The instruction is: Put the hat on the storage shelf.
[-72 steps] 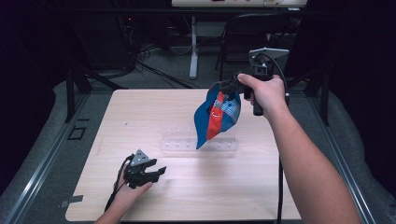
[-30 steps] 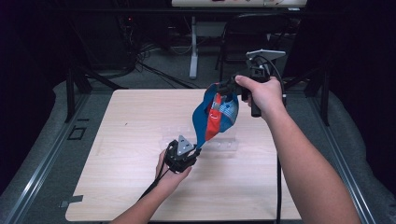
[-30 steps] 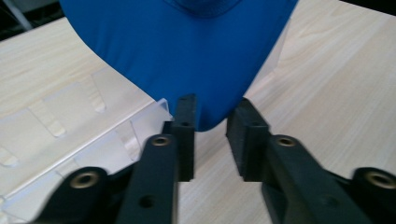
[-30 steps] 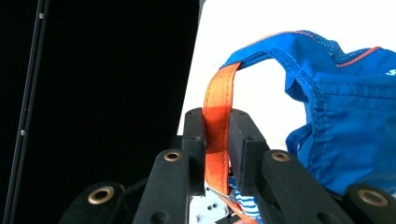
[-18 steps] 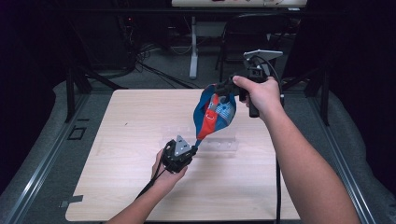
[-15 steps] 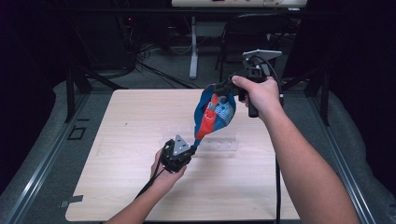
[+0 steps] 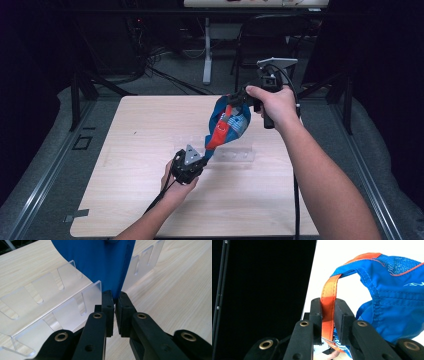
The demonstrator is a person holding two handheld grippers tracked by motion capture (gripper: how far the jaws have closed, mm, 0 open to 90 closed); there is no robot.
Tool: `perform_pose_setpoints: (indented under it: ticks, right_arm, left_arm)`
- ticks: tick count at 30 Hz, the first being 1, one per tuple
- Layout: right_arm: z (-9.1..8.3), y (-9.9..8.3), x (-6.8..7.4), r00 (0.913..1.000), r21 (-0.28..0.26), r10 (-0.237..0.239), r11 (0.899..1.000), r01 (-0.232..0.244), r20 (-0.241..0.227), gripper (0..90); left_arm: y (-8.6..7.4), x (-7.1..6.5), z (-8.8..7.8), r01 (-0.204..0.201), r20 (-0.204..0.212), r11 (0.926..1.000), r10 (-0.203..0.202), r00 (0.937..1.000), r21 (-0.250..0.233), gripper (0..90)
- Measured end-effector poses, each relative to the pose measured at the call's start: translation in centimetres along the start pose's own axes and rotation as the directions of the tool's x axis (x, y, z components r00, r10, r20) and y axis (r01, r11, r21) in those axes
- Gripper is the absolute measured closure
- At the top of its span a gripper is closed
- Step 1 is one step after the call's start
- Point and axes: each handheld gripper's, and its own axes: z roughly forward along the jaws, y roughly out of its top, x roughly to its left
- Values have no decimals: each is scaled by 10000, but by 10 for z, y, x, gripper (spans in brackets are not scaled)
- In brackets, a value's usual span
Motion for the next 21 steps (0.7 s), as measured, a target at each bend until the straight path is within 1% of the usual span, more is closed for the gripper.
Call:
perform_pose_setpoints:
  ticks: [5,6,8,10,11,14,15,16,17,18,19,21]
  right_arm:
    - [3,0,-6,10000,-45,26,10000,-26,24,778]
    - [4,1,-8,9999,-5,106,9999,-106,60,778]
    - [5,1,-10,10000,2,50,10000,-50,55,777]
    - [9,1,-14,9998,-7,145,9999,-144,104,777]
    - [10,2,-15,9999,62,129,9999,-129,114,777]
    - [13,1,-18,9998,5,184,9998,-184,120,777]
    - [14,1,-19,9997,151,188,9997,-190,154,777]
    - [15,1,-20,9998,151,144,9998,-146,162,777]
    - [16,1,-21,9997,112,186,9998,-187,143,777]
    - [17,1,-22,9998,210,129,9997,-132,151,777]
    - [17,1,-22,9996,192,214,9996,-217,162,777]
    - [17,1,-25,9996,275,170,9995,-176,207,777]
  left_arm:
    - [-4,1,2,139,35,9999,-139,9999,13,858]
    - [-5,2,3,155,68,9998,-156,9999,93,857]
    - [-7,2,4,280,89,9996,-280,9996,45,856]
    - [-10,3,4,371,124,9993,-372,9992,76,857]
    - [-10,3,4,371,124,9993,-372,9992,76,858]
    - [-13,3,6,461,171,9989,-462,9988,67,860]
    - [-13,3,6,477,238,9988,-479,9986,99,860]
    - [-14,3,6,504,214,9987,-505,9985,39,860]
    - [-15,4,6,567,210,9984,-568,9982,79,856]
    - [-16,4,6,607,222,9981,-609,9979,90,845]
    - [-17,4,7,700,268,9975,-701,9972,59,826]
    - [-19,5,6,697,302,9975,-699,9971,69,795]
